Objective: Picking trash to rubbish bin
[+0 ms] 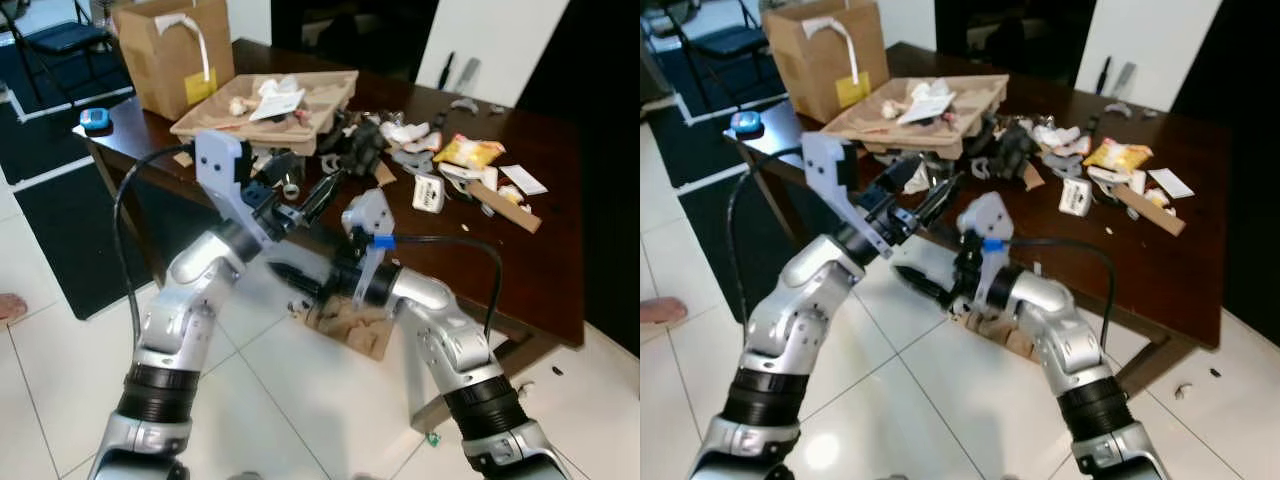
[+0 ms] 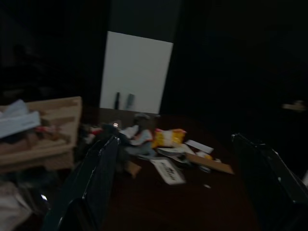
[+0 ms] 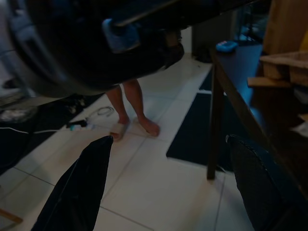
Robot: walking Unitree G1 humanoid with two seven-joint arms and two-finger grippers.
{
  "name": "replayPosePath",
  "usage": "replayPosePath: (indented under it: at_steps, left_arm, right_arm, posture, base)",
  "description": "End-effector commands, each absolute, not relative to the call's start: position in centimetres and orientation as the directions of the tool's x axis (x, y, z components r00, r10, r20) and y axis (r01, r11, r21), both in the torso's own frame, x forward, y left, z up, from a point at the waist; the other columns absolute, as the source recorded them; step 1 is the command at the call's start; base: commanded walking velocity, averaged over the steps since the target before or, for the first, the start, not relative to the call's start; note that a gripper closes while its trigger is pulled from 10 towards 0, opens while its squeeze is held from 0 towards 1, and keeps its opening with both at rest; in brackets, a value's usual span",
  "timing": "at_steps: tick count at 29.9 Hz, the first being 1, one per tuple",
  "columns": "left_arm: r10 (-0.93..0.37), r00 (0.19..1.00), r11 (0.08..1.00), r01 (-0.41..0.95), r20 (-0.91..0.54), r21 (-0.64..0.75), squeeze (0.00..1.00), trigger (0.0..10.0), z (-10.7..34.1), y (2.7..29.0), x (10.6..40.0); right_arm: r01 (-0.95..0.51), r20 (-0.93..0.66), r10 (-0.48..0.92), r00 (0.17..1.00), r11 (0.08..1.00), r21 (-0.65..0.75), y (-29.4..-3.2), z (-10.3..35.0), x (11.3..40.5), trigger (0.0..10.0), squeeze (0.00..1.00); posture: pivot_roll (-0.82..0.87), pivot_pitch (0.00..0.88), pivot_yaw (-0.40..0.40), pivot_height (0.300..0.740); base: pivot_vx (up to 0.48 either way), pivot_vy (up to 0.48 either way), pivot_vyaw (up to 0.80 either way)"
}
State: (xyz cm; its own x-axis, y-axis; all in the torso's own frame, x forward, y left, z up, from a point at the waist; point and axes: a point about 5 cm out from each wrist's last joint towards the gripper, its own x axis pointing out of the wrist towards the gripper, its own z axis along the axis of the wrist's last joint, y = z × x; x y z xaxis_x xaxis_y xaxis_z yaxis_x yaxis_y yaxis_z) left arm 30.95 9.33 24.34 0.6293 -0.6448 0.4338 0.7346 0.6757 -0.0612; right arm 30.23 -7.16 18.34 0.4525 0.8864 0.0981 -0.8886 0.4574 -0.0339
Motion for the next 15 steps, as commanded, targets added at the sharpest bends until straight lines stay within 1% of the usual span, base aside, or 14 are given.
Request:
replayPosePath:
  at_steps: [1,2,3,4,5,6,7,9,10,11,12,13,14,15]
  left_arm:
    - [-0.648,0.629,0.682,0.73,0.43,-0.04,0.0,10.0,24.4,9.3,31.0]
    - [-0.648,0.629,0.682,0.73,0.43,-0.04,0.0,10.0,24.4,9.3,31.0]
    - [-0.641,0.634,0.687,0.725,0.432,-0.045,0.0,10.0,24.5,9.5,31.2]
    - [-0.641,0.634,0.687,0.725,0.432,-0.045,0.0,10.0,24.5,9.5,31.2]
    - [-0.633,0.641,0.694,0.718,0.434,-0.05,0.0,10.0,24.5,9.8,31.3]
    - [-0.633,0.641,0.694,0.718,0.434,-0.05,0.0,10.0,24.5,9.8,31.3]
    - [-0.624,0.651,0.701,0.711,0.433,-0.058,0.0,10.0,24.5,10.1,31.5]
    - [-0.624,0.651,0.701,0.711,0.433,-0.058,0.0,10.0,24.5,10.1,31.5]
    - [-0.61,0.666,0.712,0.698,0.43,-0.071,0.0,10.0,24.5,10.3,31.8]
    - [-0.6,0.675,0.722,0.688,0.429,-0.073,0.0,10.0,24.6,10.5,31.9]
    - [-0.6,0.675,0.722,0.688,0.429,-0.073,0.0,10.0,24.6,10.5,31.9]
    - [-0.586,0.687,0.734,0.675,0.43,-0.079,0.0,10.0,24.6,10.7,32.1]
    - [-0.586,0.687,0.734,0.675,0.43,-0.079,0.0,10.0,24.6,10.7,32.1]
    - [-0.576,0.701,0.747,0.66,0.42,-0.077,0.0,10.0,24.4,11.0,32.3]
  right_arm:
    - [-0.903,0.1,0.9,0.425,0.429,-0.029,-7.4,18.4,29.7,10.0,0.0]
    - [-0.903,0.1,0.9,0.425,0.429,-0.029,-7.4,18.4,29.7,10.0,0.0]
    - [-0.923,0.106,0.919,0.381,0.384,-0.015,-7.4,18.4,29.2,10.0,0.0]
    - [-0.923,0.106,0.919,0.381,0.384,-0.015,-7.4,18.4,29.2,10.0,0.0]
    - [-0.945,0.114,0.939,0.326,0.328,-0.003,-7.4,18.5,28.5,10.0,0.0]
    - [-0.945,0.114,0.939,0.326,0.328,-0.003,-7.4,18.5,28.5,10.0,0.0]
    - [-0.953,0.119,0.947,0.3,0.302,0.003,-7.4,18.5,28.2,10.0,0.0]
    - [-0.953,0.119,0.947,0.3,0.302,0.003,-7.4,18.5,28.2,10.0,0.0]
    - [-0.945,0.109,0.939,0.325,0.328,-0.005,-7.6,18.3,28.5,10.0,0.0]
    - [-0.921,0.101,0.917,0.386,0.39,-0.022,-7.8,18.1,29.2,10.0,0.0]
    - [-0.921,0.101,0.917,0.386,0.39,-0.022,-7.8,18.1,29.2,10.0,0.0]
    - [-0.874,0.101,0.871,0.481,0.486,-0.029,-8.3,18.1,30.4,10.0,0.0]
    - [-0.874,0.101,0.871,0.481,0.486,-0.029,-8.3,18.1,30.4,10.0,0.0]
    - [-0.805,0.119,0.8,0.588,0.593,-0.008,-9.2,18.3,31.8,10.0,0.0]
  posture:
    - [0.07,0.096,0.007,0.74]
    - [0.07,0.096,0.007,0.74]
    - [0.07,0.096,0.006,0.74]
    - [0.07,0.096,0.006,0.74]
    - [0.07,0.096,0.005,0.74]
    - [0.07,0.096,0.005,0.74]
    - [0.07,0.095,0.005,0.74]
    - [0.07,0.095,0.005,0.74]
    - [0.07,0.094,0.004,0.74]
    - [0.07,0.094,0.003,0.74]
    - [0.07,0.094,0.003,0.74]
    - [0.07,0.093,0.002,0.74]
    - [0.07,0.093,0.002,0.74]
    - [0.07,0.094,0.002,0.74]
  base:
    - [0.409,0.0,0.0]
    - [0.409,0.0,0.0]
    - [0.405,0.0,0.0]
    - [0.405,0.0,0.0]
    - [0.405,0.0,0.0]
    - [0.405,0.0,0.0]
    - [0.345,0.0,0.0]
    - [0.345,0.0,0.0]
    - [0.0,0.0,0.0]
    - [0.0,0.0,0.0]
    - [0.0,0.0,0.0]
    - [0.0,0.0,0.0]
    - [0.0,0.0,0.0]
    - [0.0,0.0,0.0]
